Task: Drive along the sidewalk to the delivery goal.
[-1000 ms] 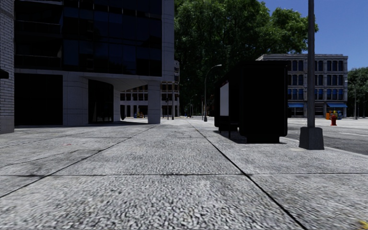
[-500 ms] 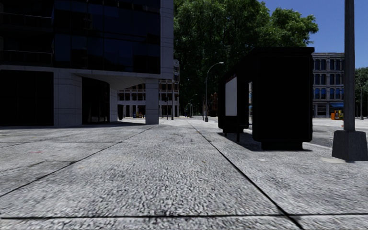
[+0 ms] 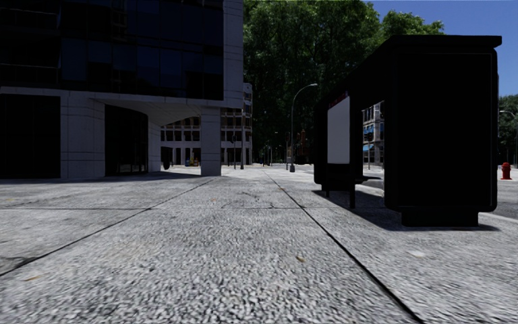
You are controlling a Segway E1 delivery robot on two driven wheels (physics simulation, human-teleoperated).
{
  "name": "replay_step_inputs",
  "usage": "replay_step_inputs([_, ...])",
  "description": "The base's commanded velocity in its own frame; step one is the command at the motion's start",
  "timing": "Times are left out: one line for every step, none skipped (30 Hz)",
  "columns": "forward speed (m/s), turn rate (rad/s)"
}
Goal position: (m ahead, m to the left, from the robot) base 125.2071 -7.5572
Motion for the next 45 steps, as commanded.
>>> replay_step_inputs([2.00, 0.00])
replay_step_inputs([2.00, 0.00])
replay_step_inputs([2.00, 0.00])
replay_step_inputs([2.00, 0.00])
replay_step_inputs([2.00, 0.00])
replay_step_inputs([2.00, 0.00])
replay_step_inputs([2.00, 0.00])
replay_step_inputs([2.00, 0.00])
replay_step_inputs([2.00, 0.00])
replay_step_inputs([2.00, 0.00])
replay_step_inputs([1.95, 0.00])
replay_step_inputs([1.84, 0.00])
replay_step_inputs([1.80, 0.00])
replay_step_inputs([1.80, 0.00])
replay_step_inputs([1.84, 0.00])
replay_step_inputs([2.00, 0.00])
replay_step_inputs([2.00, 0.00])
replay_step_inputs([2.00, 0.00])
replay_step_inputs([2.00, 0.00])
replay_step_inputs([2.00, 0.00])
replay_step_inputs([2.00, 0.00])
replay_step_inputs([2.00, 0.00])
replay_step_inputs([2.00, 0.00])
replay_step_inputs([2.00, 0.00])
replay_step_inputs([2.00, 0.00])
replay_step_inputs([2.00, 0.00])
replay_step_inputs([2.00, 0.00])
replay_step_inputs([2.00, 0.00])
replay_step_inputs([2.00, 0.00])
replay_step_inputs([2.00, 0.00])
replay_step_inputs([2.00, 0.00])
replay_step_inputs([2.00, 0.00])
replay_step_inputs([2.00, 0.00])
replay_step_inputs([2.00, 0.00])
replay_step_inputs([2.00, 0.00])
replay_step_inputs([2.00, 0.00])
replay_step_inputs([2.00, 0.00])
replay_step_inputs([2.00, 0.00])
replay_step_inputs([2.00, 0.00])
replay_step_inputs([2.00, 0.00])
replay_step_inputs([2.00, 0.00])
replay_step_inputs([2.00, 0.00])
replay_step_inputs([2.00, 0.00])
replay_step_inputs([2.00, 0.00])
replay_step_inputs([2.00, 0.00])
